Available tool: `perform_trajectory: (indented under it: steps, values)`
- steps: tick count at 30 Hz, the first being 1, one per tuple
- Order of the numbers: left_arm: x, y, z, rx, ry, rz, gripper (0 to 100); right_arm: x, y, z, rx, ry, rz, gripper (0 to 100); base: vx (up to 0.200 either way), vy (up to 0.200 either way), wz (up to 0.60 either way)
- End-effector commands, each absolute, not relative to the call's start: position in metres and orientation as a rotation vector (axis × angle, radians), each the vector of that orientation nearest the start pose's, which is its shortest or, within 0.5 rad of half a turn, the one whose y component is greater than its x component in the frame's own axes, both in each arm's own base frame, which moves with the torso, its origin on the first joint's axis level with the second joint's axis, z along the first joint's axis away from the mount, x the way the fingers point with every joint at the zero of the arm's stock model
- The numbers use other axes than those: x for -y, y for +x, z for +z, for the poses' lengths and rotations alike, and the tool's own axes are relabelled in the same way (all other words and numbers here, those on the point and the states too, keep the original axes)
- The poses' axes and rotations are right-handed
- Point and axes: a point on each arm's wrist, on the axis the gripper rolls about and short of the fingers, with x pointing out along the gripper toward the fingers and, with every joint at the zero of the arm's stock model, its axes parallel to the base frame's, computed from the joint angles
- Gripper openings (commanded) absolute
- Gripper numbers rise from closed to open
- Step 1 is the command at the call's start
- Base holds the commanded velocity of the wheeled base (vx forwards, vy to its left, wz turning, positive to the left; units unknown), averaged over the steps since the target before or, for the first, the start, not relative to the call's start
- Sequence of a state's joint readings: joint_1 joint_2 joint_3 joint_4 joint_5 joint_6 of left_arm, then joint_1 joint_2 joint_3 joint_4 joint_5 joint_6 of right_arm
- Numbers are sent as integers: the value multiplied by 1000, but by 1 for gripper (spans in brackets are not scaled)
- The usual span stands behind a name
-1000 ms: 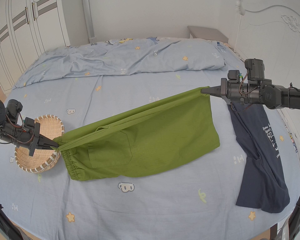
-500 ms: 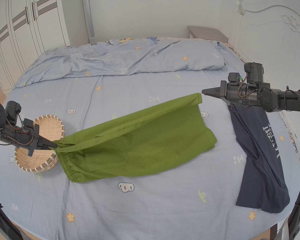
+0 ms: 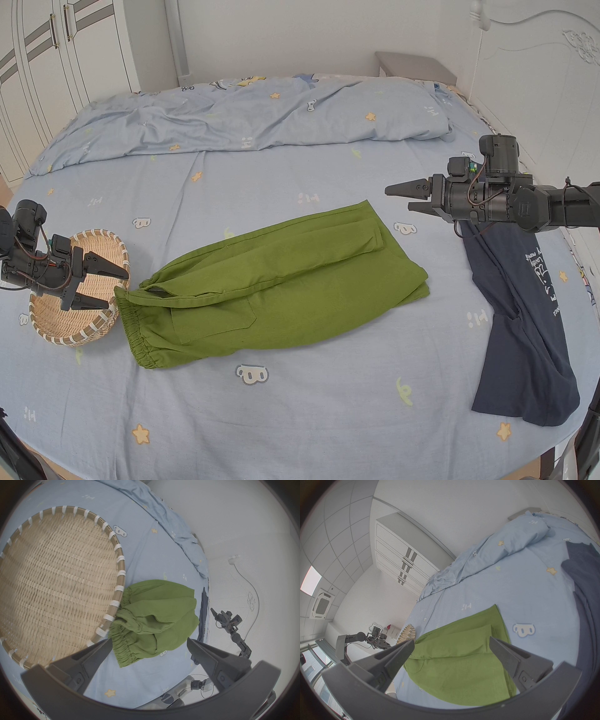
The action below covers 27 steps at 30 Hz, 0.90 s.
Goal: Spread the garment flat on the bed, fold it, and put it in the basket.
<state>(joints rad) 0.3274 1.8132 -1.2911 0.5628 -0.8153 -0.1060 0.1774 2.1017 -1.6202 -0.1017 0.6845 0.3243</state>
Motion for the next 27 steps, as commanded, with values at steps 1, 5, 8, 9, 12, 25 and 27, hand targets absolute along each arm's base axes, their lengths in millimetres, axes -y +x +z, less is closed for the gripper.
perform_trajectory:
  steps: [1,5,8,9,12,25,27]
  values:
    - [-80,293,188,-943,-683,-400,100,-85,409,211,-525,403,781,100,0,0,0]
    - [-68,293,181,-975,-677,-431,100,-77,385,211,-519,408,772,100,0,0,0]
    - [-60,295,175,-987,-666,-454,100,-69,367,208,-514,431,762,100,0,0,0]
    - [-57,296,173,-990,-664,-461,100,-67,363,207,-506,438,760,100,0,0,0]
    - [-51,297,166,-1002,-658,-478,100,-59,358,195,-481,461,745,100,0,0,0]
    - [-26,330,153,-951,-708,-496,100,-53,358,195,-421,515,736,100,0,0,0]
    - [-20,340,148,-934,-717,-503,100,-51,358,196,-417,515,732,100,0,0,0]
